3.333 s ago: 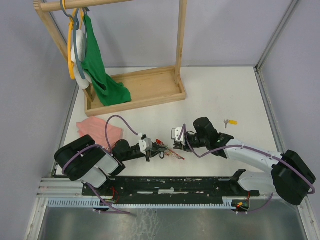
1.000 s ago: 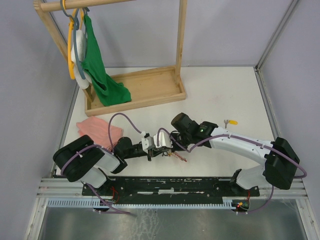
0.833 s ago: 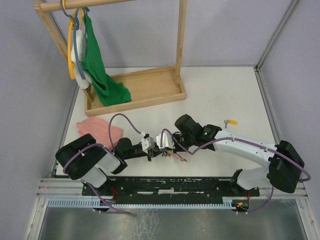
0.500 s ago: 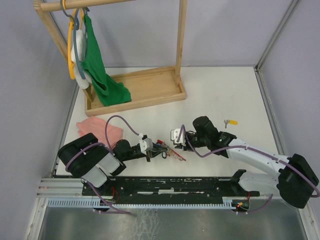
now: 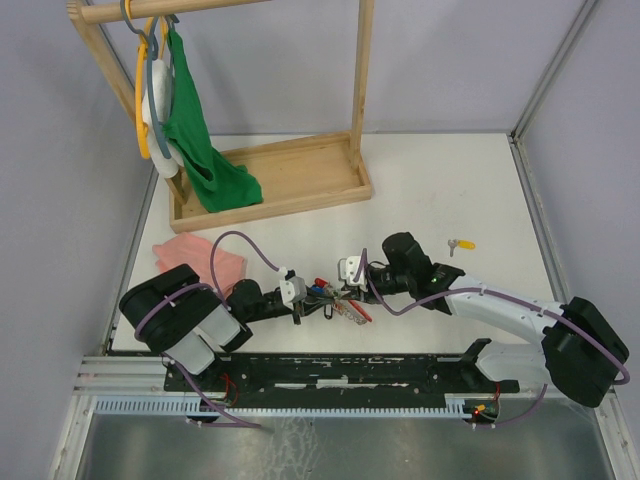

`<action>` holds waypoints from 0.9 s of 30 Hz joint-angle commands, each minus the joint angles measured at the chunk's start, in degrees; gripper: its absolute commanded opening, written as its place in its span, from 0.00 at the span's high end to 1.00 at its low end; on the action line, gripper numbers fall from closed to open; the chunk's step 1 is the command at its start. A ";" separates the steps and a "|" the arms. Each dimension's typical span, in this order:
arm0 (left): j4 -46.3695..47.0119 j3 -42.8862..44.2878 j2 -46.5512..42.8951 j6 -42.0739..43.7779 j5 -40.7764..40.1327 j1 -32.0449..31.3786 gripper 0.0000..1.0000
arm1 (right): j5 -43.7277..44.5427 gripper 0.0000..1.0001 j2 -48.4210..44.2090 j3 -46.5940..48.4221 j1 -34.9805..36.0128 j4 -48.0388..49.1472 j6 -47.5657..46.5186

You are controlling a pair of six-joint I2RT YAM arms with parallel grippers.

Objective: Put the keys on the keyring

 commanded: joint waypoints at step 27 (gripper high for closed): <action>11.77 -0.15 -0.35 -1.07 -0.05 -0.37 0.90 | -1.92 0.99 5.16 6.97 0.03 -6.67 -2.01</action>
